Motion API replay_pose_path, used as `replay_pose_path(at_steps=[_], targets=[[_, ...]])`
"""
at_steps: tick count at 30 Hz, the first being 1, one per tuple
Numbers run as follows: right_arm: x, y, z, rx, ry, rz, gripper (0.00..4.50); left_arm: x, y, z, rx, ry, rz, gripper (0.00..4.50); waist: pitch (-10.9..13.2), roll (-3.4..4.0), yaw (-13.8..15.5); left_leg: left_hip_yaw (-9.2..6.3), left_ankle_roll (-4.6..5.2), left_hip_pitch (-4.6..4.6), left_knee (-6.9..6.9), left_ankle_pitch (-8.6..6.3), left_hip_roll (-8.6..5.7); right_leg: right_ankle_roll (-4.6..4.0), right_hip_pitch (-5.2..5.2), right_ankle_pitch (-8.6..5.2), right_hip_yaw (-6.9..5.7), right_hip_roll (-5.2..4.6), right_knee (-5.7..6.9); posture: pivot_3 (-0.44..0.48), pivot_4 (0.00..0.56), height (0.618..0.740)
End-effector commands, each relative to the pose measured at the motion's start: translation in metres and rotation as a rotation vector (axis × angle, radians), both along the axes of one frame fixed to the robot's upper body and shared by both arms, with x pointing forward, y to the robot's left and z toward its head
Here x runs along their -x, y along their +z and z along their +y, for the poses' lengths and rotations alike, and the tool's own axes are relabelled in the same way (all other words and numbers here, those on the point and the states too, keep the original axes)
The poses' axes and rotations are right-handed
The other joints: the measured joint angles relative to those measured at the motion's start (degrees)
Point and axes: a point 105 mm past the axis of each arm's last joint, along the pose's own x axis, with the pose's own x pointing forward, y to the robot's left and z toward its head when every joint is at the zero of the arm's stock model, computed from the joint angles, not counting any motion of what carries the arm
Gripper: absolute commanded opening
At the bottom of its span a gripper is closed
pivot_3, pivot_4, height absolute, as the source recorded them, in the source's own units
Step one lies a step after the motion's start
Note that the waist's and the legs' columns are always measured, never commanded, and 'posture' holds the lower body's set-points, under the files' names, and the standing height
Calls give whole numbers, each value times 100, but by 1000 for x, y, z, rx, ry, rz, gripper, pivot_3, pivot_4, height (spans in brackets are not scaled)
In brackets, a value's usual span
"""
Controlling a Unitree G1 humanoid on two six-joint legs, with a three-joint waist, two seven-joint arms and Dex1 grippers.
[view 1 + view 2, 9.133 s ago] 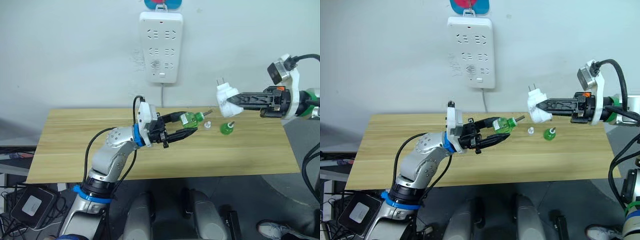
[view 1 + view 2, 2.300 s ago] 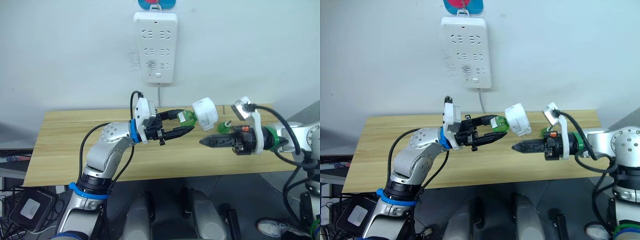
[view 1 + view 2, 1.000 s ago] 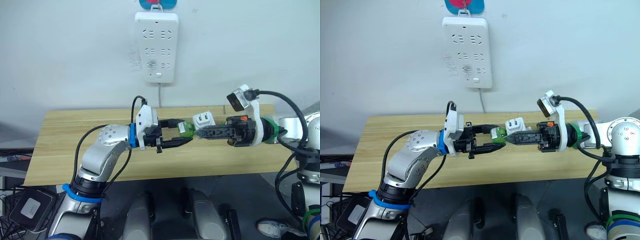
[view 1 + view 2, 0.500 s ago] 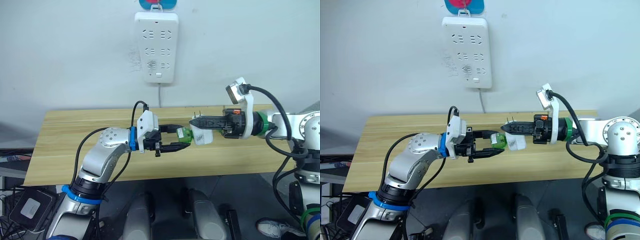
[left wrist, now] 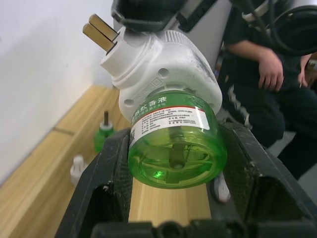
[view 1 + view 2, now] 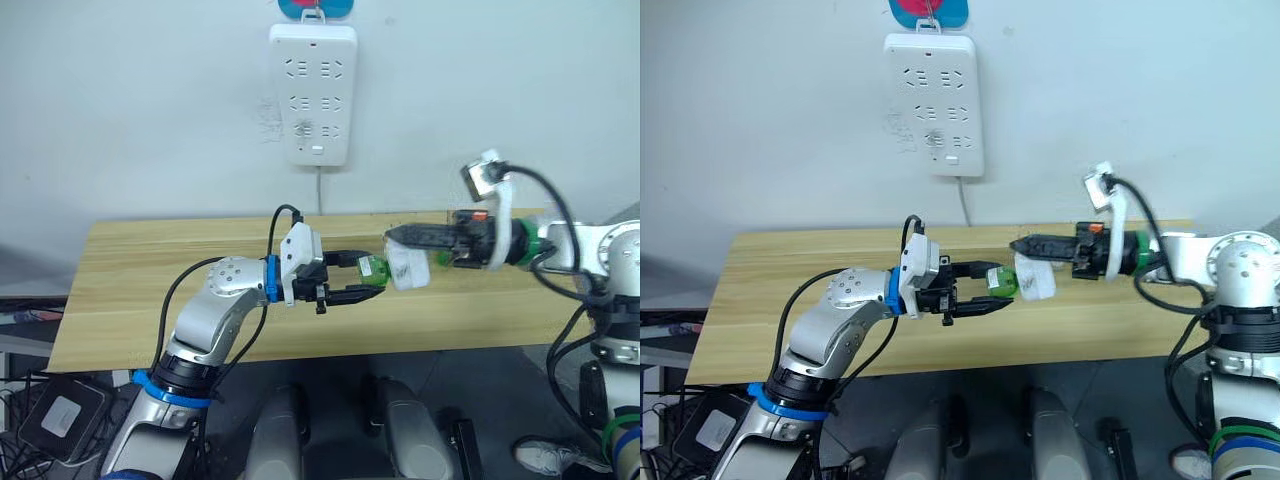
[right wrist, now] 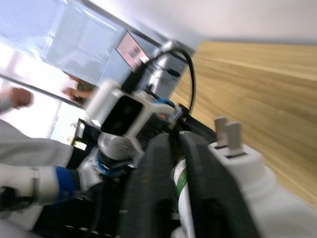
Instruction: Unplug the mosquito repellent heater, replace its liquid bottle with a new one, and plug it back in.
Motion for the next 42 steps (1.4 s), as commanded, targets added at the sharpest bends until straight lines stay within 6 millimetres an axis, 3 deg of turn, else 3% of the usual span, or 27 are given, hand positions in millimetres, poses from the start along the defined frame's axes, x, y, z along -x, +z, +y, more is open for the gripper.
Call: replay_pose_path(at_steps=[1, 7, 8, 16, 27, 42], targets=[[11, 13, -19, 19, 4, -38, 2016, 2, 24, 8, 71, 0, -58, 2247, 0, 0, -14, 0, 1, 1, -1, -1, 2, 0, 0, 0, 0, 1, 0, -229, 318, 740], [1, -2, -44, 69, -82, 10, 4300, 2, 28, 9, 66, -23, -61, 2247, 0, 0, -71, 3, 0, 3, -2, 0, 4, 1, -1, -1, 2, 6, 4, -231, 316, 740], [0, -8, -46, 88, -82, 14, 4466, 4, 31, 8, 70, -39, -60, 2247, 0, 0, -70, 2, -1, 2, -1, 1, 4, 1, -1, -1, 1, 6, 4, -231, 314, 740], [-3, -17, -32, 135, 16, -28, 4466, 11, 37, 4, 48, -127, -43, 2247, 0, 0, -71, 2, -2, 3, -1, 1, 4, 2, -2, -1, 0, 7, 3, -219, 319, 740], [18, -11, -15, 70, 178, 54, 4466, 17, 36, 1, 35, -165, -27, 2247, 0, 0, -63, 1, -3, 3, 1, 2, 3, 1, 0, 0, 0, 4, 4, -222, 307, 740], [18, -23, 8, 59, 204, 56, 4466, 20, 31, -8, 35, -180, -19, 2247, 0, 0, -66, 0, -3, 3, 3, 2, 2, 0, 0, 0, 0, 4, 7, -239, 301, 740]])
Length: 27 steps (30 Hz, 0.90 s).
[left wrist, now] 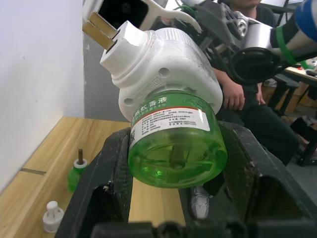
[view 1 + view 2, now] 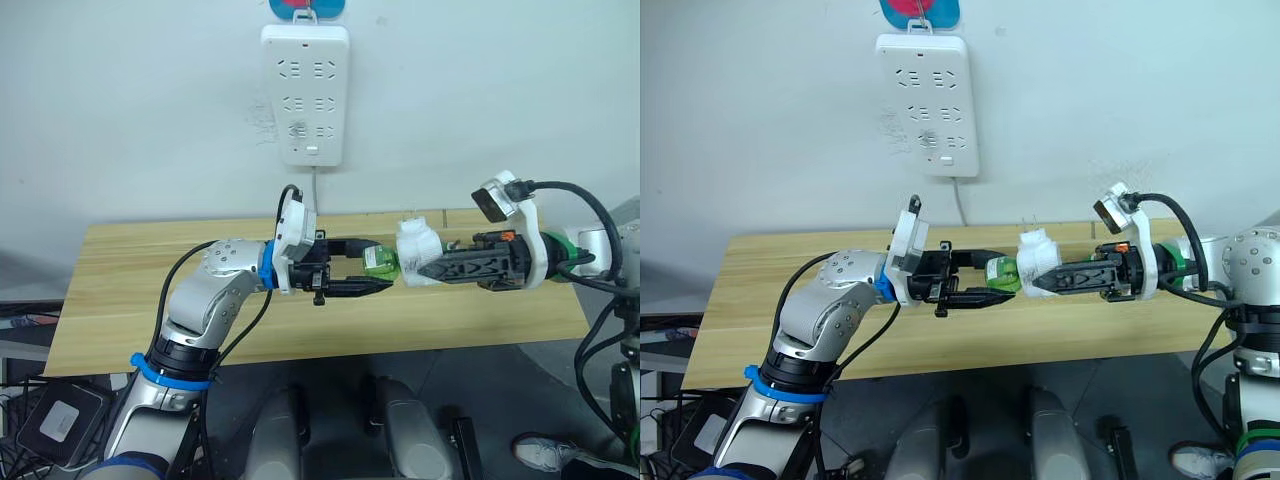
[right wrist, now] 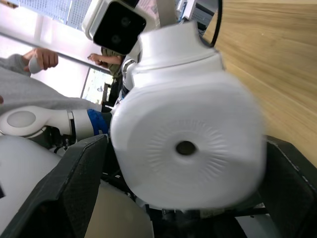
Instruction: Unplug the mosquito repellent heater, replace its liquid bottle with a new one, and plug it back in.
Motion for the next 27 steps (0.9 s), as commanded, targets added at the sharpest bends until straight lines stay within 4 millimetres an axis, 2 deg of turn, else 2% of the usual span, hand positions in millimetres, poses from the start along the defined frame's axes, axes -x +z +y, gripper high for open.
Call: replay_pose_path(at_steps=[1, 7, 10, 12, 14, 16, 21, 25, 27], targets=[[2, 7, 1, -11, -1, -44, 4466, 11, 9, -4, 18, -40, -41, 2247, 0, 0, 0, 0, 0, 0, 0, 0, 0, 0, 0, 0, 0, 0, 0, -236, 303, 740], [5, 3, 3, 1, 5, -38, 4466, 12, 7, 0, 9, -29, -34, 2247, 0, 0, -1, 0, 0, 0, 0, 0, 0, 0, 0, 0, 0, 0, 0, -235, 303, 740], [0, 2, 3, -8, -21, -29, 3922, 12, 6, 1, 7, -27, -29, 2247, 0, 0, -1, 0, 0, 0, 0, 0, 0, 0, 0, 0, 1, 0, 0, -237, 308, 740], [0, 3, 2, -16, -25, -24, 3244, 11, 4, 1, 6, -23, -29, 2247, 0, 0, -1, 0, 0, 0, 0, 0, 0, 0, 0, 0, 1, 0, 1, -237, 308, 740], [1, 3, 1, -17, -25, -20, 3097, 10, 3, 3, 3, -17, -23, 2247, 0, 0, -1, -1, 0, 0, 0, 0, 0, 0, 0, 0, 0, 0, 1, -238, 309, 740], [-2, 2, 1, -12, -51, -28, 3097, 9, 1, 4, 0, -15, -19, 2974, 0, 0, 0, 0, 0, 0, 0, 0, 0, 0, 0, 0, 1, 0, 0, -234, 311, 740], [-7, -3, 1, -4, -108, -30, 3097, 5, -6, 9, -48, 15, -63, 4415, 0, 0, 0, -1, 0, 0, 0, 0, 1, 0, 0, 0, 0, 0, 2, -228, 311, 740], [-17, -12, -2, 40, -226, -67, 3097, -9, -5, 23, -95, 119, -151, 4500, 0, 0, 1, 0, 0, 0, 0, 0, 1, 0, 0, 0, 1, 0, 1, -227, 311, 740], [-24, -22, -4, 102, -302, -89, 3097, -16, -10, 28, -167, 173, -265, 4500, 0, 0, 0, 1, 0, 0, 0, 0, 0, 0, -1, 0, 2, -1, 1, -229, 311, 740]])
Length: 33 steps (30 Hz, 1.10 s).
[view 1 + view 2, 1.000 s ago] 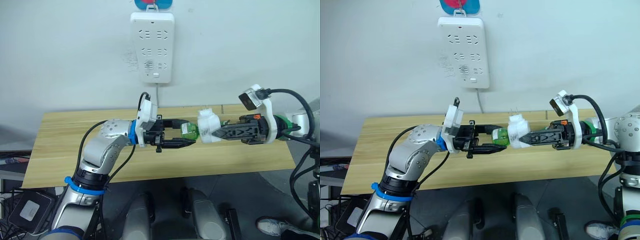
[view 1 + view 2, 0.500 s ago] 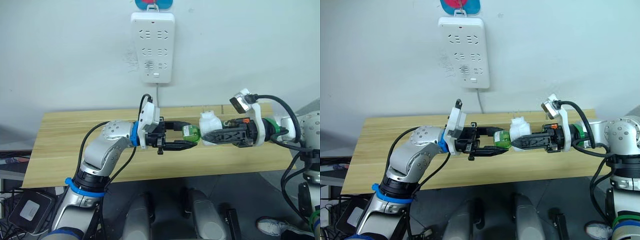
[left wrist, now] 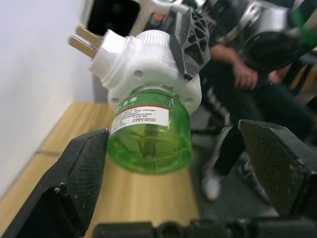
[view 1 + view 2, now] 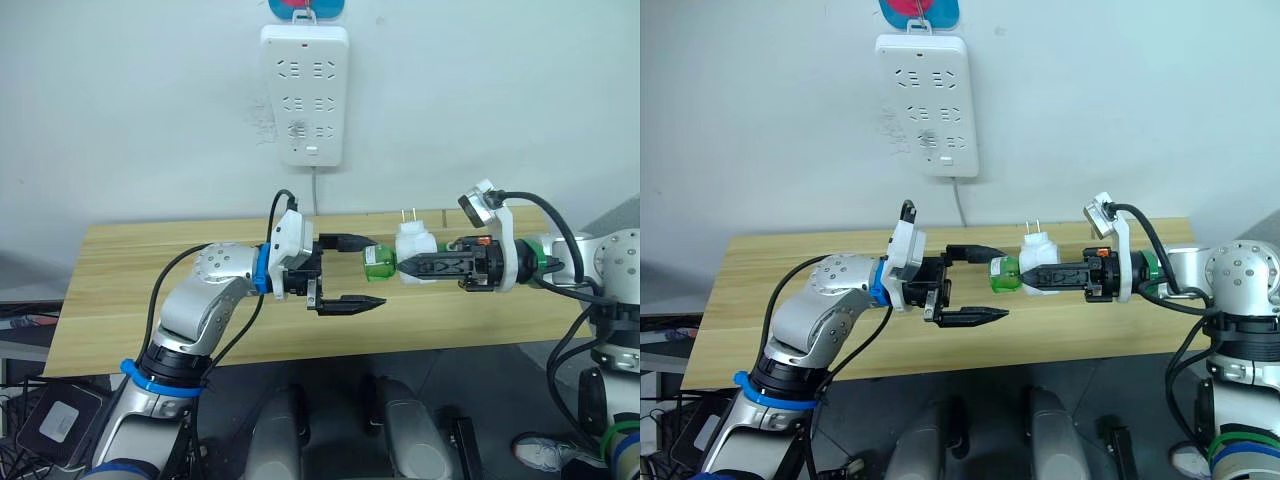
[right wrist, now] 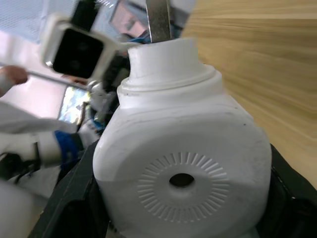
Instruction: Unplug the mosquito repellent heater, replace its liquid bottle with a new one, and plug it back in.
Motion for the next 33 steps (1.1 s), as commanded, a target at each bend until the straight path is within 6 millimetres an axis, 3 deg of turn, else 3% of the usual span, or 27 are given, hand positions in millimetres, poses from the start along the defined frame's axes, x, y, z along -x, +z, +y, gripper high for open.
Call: replay_pose_path(at_steps=[1, 4, 10, 15, 22, 25, 30, 31, 33], targets=[[-9, -7, -5, 104, -133, -92, 3097, -10, -1, 8, -107, 95, -229, 4500, 0, 0, 0, -1, 0, 0, 0, 0, 0, 0, 0, 0, -1, 0, 0, -228, 309, 740], [-20, -17, -3, 185, -238, -118, 3097, -20, -7, 5, -216, 159, -390, 4500, -1, 1, -1, 0, 0, 0, -2, 0, 0, 0, 0, 0, 0, 0, -1, -228, 309, 740], [-27, -15, 13, 186, -318, -139, 3096, -25, -16, -9, -324, 196, -563, 4500, -1, 2, -4, 1, 0, 0, -3, 0, 1, 0, -2, 0, 1, -2, 0, -228, 309, 740], [-25, -14, 17, 191, -335, -139, 3096, -28, -23, -16, -402, 230, -660, 4500, -2, 3, -4, 1, 0, 0, -3, 0, 1, -1, -2, 0, 1, -3, 1, -226, 314, 740], [-21, -14, 27, 167, -309, -129, 3096, -40, -18, -20, -410, 329, -716, 4500, -2, 4, -5, 1, 2, 0, -3, -1, 1, -1, -2, 0, 2, -3, 2, -225, 313, 740], [-22, -14, 28, 168, -309, -125, 3096, -38, -16, -24, -398, 315, -713, 3909, -2, 4, -4, 1, 2, 0, -4, -1, 1, -1, -3, 0, 2, -3, 2, -217, 312, 740], [-24, -11, 33, 146, -302, -124, 3096, -37, -19, -26, -410, 309, -697, 2404, -2, 4, -4, 1, 1, 0, -4, 0, 1, -1, -3, 0, 1, -3, 3, -216, 314, 740], [-23, -10, 35, 137, -295, -124, 3096, -37, -18, -27, -408, 309, -697, 2195, -2, 4, -4, 1, 1, 0, -4, 0, 1, -1, -3, 0, 1, -3, 3, -214, 313, 740], [-22, -9, 38, 122, -288, -121, 3096, -37, -19, -27, -409, 305, -696, 2191, -2, 4, -4, 1, 1, 0, -4, 0, 1, -1, -3, 0, 2, -3, 2, -217, 313, 740]])
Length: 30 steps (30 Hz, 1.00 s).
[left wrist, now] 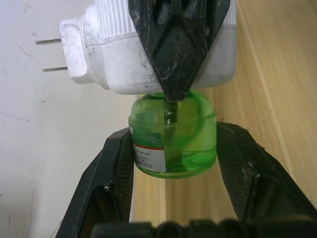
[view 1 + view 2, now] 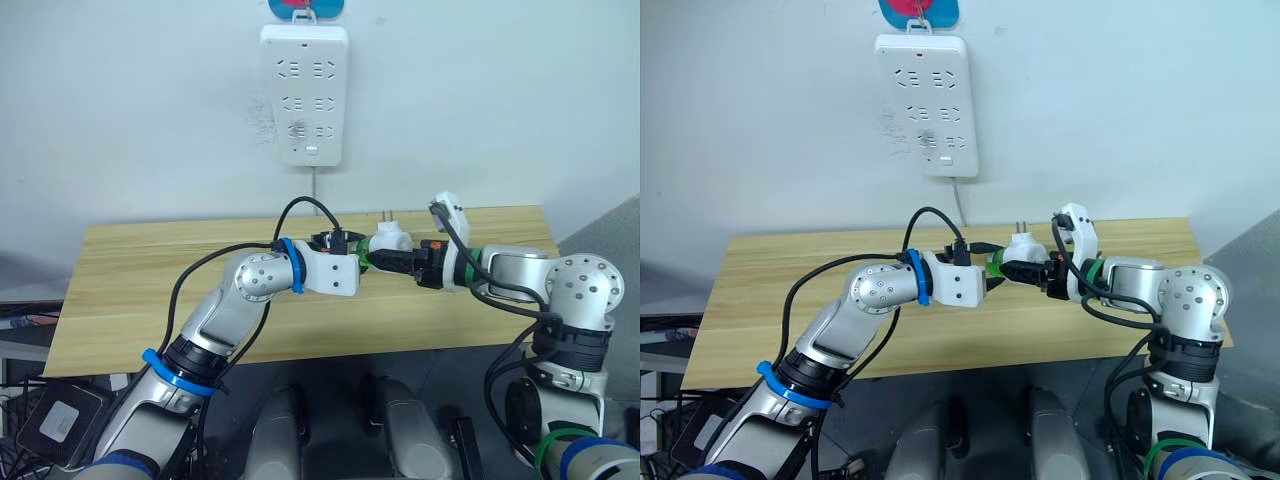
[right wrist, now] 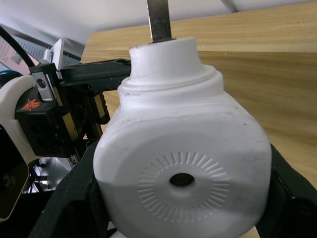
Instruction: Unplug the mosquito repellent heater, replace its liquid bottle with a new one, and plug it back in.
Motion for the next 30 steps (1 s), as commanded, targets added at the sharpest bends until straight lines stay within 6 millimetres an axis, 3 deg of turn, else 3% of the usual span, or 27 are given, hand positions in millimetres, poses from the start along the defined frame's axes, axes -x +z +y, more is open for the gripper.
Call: replay_pose_path(at_steps=[1, 5, 9, 10, 16, 23, 30], targets=[[7, 14, 11, -51, 60, -45, 3096, 7, 10, -10, 20, -42, -42, 2191, 0, 0, 0, 0, 0, 0, 0, 0, 0, 0, 0, 0, 0, 0, 0, -217, 313, 740], [12, 19, 16, -66, 90, -70, 3096, 7, 10, -10, 20, -43, -50, 2191, 0, 0, -1, 0, 0, 0, 0, 0, 0, 0, 0, 0, -1, 0, 0, -225, 307, 740], [15, 25, 22, -91, 119, -103, 4429, 2, 11, -8, 66, -23, -53, 2191, -1, 2, -1, 0, 0, 0, 0, 0, 0, 0, 0, 0, -1, 0, 0, -223, 306, 740], [14, 27, 22, -87, 114, -119, 4500, 0, 13, -8, 94, -10, -48, 2191, -1, 2, -2, 0, 0, 0, 0, 0, 0, 0, 0, 0, -1, 0, 0, -223, 306, 740], [13, 40, 19, 12, 73, -337, 4500, 0, 10, -4, 302, 38, 61, 2191, -1, 2, -6, -1, 2, -1, 0, -1, -1, 0, 0, 0, -1, -1, -3, -232, 302, 740], [18, 54, 16, 95, -20, -731, 4500, 1, 33, 6, 794, 125, 296, 2191, -1, 1, -10, -2, 1, 0, 1, -1, -1, 1, 0, -1, -2, 1, -2, -227, 315, 740], [3, 71, 27, -83, -190, -777, 4500, 17, 46, 2, 908, 45, 405, 2191, -4, 1, -27, -3, -6, 8, 2, 5, 2, 1, 3, 0, -2, 3, 7, -232, 305, 740]])
